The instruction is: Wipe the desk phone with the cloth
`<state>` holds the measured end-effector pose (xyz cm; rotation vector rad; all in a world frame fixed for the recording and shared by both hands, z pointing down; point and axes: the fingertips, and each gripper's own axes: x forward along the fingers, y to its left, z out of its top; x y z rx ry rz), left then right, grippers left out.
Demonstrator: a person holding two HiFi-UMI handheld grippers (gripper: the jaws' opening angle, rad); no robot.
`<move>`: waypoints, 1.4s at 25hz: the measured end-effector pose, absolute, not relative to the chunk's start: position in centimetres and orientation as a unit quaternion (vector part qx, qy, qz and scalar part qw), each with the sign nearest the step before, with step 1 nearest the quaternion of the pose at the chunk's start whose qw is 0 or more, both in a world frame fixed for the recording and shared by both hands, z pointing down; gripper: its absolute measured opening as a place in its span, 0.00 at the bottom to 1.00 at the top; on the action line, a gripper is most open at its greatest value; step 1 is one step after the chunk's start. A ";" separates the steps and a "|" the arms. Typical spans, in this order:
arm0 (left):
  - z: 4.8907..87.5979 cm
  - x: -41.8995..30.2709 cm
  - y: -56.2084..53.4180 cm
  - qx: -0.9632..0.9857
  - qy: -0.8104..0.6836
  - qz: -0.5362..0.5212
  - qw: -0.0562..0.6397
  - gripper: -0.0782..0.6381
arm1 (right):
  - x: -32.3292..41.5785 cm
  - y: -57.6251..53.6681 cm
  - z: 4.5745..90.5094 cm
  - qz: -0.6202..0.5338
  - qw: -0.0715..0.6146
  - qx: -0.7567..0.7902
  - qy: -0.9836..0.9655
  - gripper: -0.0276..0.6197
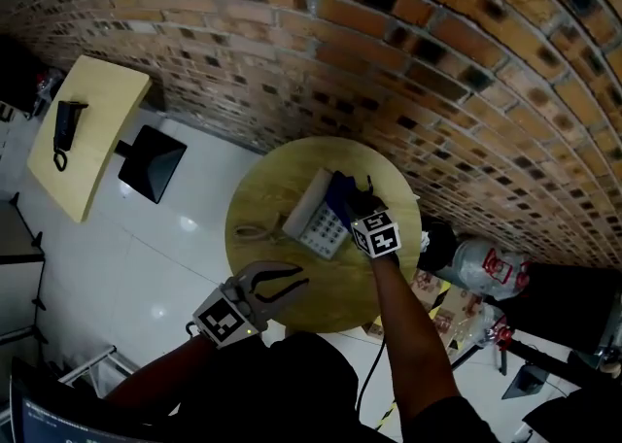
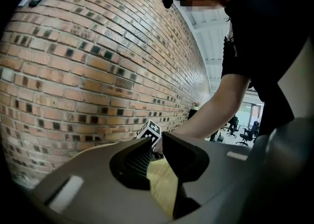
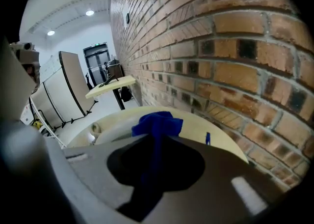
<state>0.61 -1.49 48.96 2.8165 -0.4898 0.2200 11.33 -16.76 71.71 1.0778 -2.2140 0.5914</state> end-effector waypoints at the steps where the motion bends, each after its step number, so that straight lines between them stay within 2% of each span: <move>1: 49.0 0.4 -1.5 0.973 -0.171 0.075 0.139 0.21 | 10.9 -16.3 72.2 0.226 0.306 0.400 -0.834 0.12; 13: 49.1 -0.4 -1.6 0.973 -0.171 0.069 0.141 0.21 | 1.9 -3.8 75.6 0.269 0.326 0.290 -0.859 0.12; 17: 49.2 -0.6 -1.7 0.973 -0.168 0.069 0.141 0.21 | 0.4 -1.7 75.3 0.273 0.312 0.291 -0.862 0.12; 23: 49.1 -1.1 -1.9 0.973 -0.171 0.063 0.143 0.21 | 4.4 -8.6 69.3 0.209 0.252 0.367 -0.871 0.12; 29: 49.3 -1.8 -2.4 0.970 -0.185 0.060 0.146 0.21 | 7.6 -18.5 66.3 0.176 0.242 0.404 -0.864 0.12; 35: 49.2 -3.5 -3.0 0.966 -0.205 0.058 0.146 0.21 | 5.5 -22.2 69.3 0.170 0.300 0.372 -0.862 0.12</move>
